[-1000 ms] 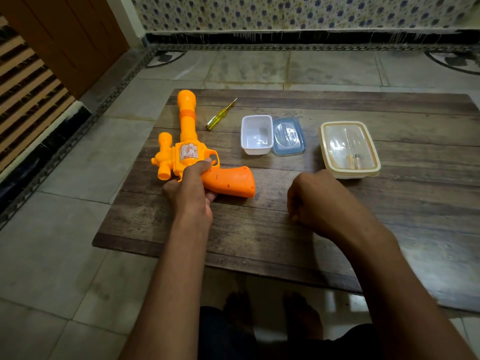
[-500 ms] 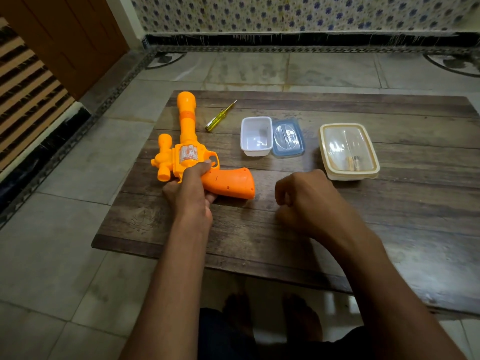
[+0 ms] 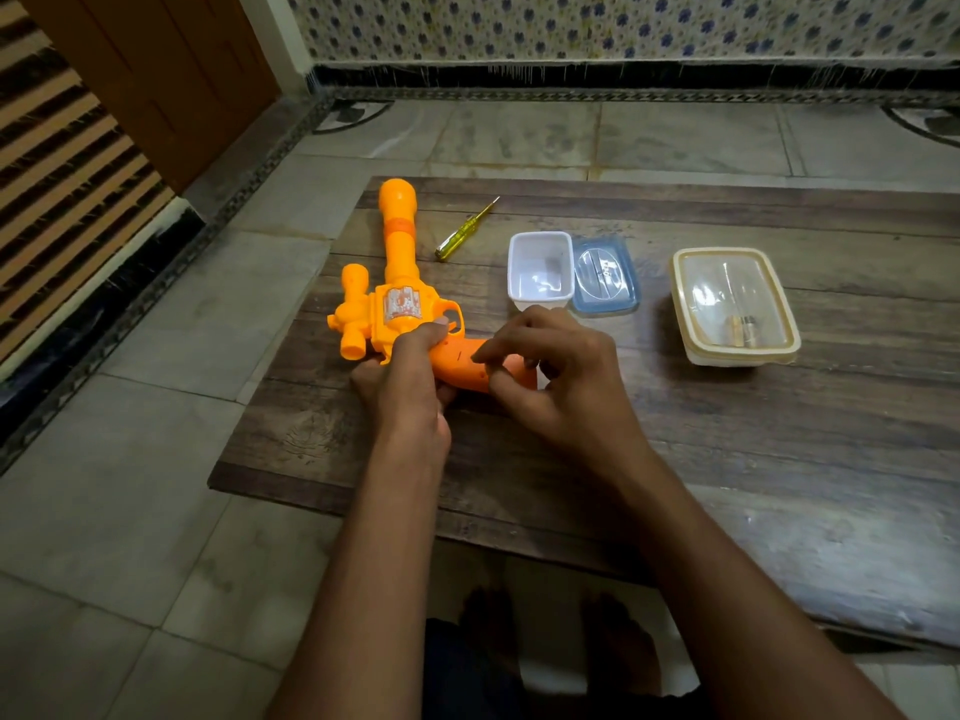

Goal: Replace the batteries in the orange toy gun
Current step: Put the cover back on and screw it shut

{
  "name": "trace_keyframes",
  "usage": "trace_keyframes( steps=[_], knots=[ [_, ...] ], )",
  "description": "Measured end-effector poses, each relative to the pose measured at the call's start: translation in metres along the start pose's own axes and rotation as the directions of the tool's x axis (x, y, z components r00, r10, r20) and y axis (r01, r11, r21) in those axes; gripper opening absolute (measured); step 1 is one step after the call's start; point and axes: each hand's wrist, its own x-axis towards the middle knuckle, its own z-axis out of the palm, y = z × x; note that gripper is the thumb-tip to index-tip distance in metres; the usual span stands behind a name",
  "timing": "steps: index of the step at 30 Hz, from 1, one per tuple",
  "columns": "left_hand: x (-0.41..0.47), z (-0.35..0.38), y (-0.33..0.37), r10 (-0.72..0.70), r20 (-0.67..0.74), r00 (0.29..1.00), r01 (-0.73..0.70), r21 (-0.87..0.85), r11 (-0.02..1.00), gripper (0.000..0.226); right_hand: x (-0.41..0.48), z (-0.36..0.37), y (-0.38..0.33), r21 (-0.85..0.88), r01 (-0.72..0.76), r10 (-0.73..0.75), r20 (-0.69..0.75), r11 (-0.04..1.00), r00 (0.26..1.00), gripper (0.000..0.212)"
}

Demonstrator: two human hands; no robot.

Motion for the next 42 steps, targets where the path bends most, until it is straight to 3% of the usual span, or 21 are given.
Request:
trace_keyframes(
  steps=[10, 17, 35, 42],
  knots=[
    [0.000, -0.001, 0.001, -0.021, 0.009, 1.000, 0.021, -0.017, 1.000, 0.038, 0.000, 0.002, 0.004, -0.030, 0.055, -0.056, -0.008, 0.998, 0.998, 0.033],
    [0.005, -0.001, -0.002, -0.023, -0.002, 1.000, 0.023, -0.002, 1.000, 0.036, 0.000, 0.000, 0.005, -0.160, 0.218, -0.214, 0.042, 0.963, 0.976, 0.026],
    [0.002, 0.000, -0.001, -0.009, -0.009, 1.000, 0.009, 0.016, 1.000, 0.029, -0.001, 0.007, 0.001, -0.371, 0.398, -0.374, 0.137, 0.839, 0.917, 0.016],
    [0.005, -0.001, -0.003, -0.012, -0.004, 1.000, 0.012, -0.010, 1.000, 0.031, -0.007, 0.012, 0.000, -0.452, 0.469, -0.480, 0.099, 0.759, 0.872, 0.036]
  ],
)
